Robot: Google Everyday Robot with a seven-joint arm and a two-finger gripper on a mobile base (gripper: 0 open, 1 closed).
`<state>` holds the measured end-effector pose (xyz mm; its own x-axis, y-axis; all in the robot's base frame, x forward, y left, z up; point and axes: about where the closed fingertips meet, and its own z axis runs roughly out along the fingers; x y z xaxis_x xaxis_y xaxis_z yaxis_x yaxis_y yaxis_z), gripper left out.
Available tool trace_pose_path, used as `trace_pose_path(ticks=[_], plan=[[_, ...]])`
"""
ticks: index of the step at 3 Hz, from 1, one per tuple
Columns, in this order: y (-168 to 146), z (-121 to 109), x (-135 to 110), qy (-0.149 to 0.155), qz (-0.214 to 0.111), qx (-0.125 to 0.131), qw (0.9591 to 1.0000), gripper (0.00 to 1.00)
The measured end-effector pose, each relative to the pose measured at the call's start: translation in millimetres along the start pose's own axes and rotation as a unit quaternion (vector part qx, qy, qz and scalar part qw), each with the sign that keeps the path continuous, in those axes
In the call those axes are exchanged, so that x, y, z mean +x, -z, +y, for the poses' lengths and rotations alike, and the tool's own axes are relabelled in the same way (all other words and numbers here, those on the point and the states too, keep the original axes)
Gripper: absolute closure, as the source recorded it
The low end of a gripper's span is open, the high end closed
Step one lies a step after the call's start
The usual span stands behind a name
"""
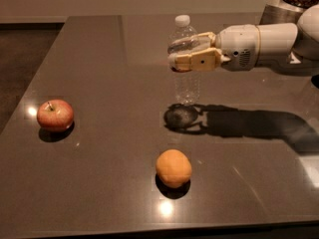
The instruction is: Place water bottle upright
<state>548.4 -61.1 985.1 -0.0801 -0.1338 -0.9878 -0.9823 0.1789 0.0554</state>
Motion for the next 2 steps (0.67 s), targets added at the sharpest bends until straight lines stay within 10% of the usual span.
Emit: trace_pose_path(ticks=[2], plan=[[-6.2,-12.7,17.9,-0.001,-0.066,0.018,0.9977,1.00]])
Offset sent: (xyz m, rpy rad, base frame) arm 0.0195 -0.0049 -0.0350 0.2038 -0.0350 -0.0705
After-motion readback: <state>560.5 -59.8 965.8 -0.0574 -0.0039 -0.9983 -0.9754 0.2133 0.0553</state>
